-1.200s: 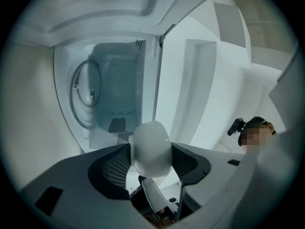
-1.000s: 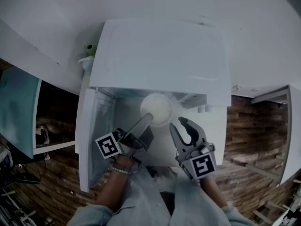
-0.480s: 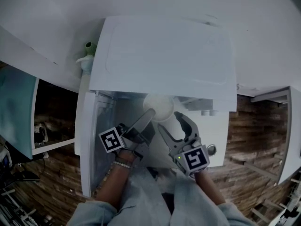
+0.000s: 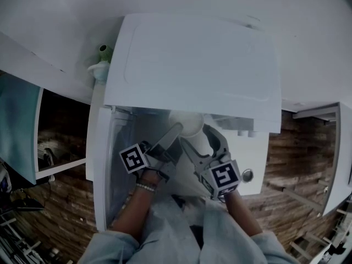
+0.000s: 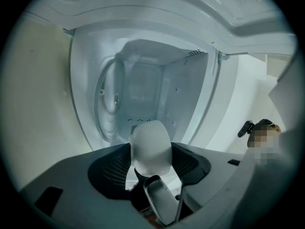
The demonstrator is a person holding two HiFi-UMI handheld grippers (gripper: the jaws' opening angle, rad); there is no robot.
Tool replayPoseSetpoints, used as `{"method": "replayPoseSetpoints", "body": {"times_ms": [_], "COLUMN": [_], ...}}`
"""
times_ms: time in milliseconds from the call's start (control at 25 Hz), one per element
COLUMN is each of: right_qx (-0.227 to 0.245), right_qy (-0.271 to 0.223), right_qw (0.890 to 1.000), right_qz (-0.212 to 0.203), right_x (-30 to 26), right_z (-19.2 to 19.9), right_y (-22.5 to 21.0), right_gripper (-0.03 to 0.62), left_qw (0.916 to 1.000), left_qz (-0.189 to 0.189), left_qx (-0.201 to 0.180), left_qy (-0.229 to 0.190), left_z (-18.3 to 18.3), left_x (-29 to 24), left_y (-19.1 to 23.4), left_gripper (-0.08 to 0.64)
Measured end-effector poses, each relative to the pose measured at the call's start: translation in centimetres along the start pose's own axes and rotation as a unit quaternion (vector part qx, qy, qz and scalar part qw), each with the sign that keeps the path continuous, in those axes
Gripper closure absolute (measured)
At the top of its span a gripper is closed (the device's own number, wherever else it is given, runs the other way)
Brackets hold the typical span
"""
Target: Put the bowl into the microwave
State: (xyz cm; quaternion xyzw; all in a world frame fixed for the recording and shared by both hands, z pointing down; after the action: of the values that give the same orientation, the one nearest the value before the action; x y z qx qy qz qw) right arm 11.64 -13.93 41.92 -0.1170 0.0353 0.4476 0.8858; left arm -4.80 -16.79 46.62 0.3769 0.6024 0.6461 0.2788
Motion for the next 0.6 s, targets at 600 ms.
{"method": "replayPoseSetpoints", "body": {"times_ms": [600], "right_qx": [-0.003], "right_qy": [0.041], "right_qw": [0.999], "right_qz": [0.005], "right_x": [-3.1], "right_z": [2.2], "right_y": [-1.7], "right_gripper": [0.298], "left_qw": [0.9994], "left_qz": [-0.033], "left_qx": [-0.002], "left_qy": [-0.005], "left_z": [-1.5], "left_x": [-1.0], "left_y": [3.3], "left_gripper": [0.308]}}
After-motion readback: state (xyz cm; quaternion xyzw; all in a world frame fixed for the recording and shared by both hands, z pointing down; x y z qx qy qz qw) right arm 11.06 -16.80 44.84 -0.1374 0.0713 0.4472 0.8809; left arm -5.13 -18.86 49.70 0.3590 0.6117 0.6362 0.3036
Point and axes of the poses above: the fingertips, and each gripper's own axes: x backward along the fingers, y to its left, z out of its underside, the point moved 10 cm from there along x, backward along the fingers, and after that the axes turned 12 degrees about -y, right-handed, at the moved point
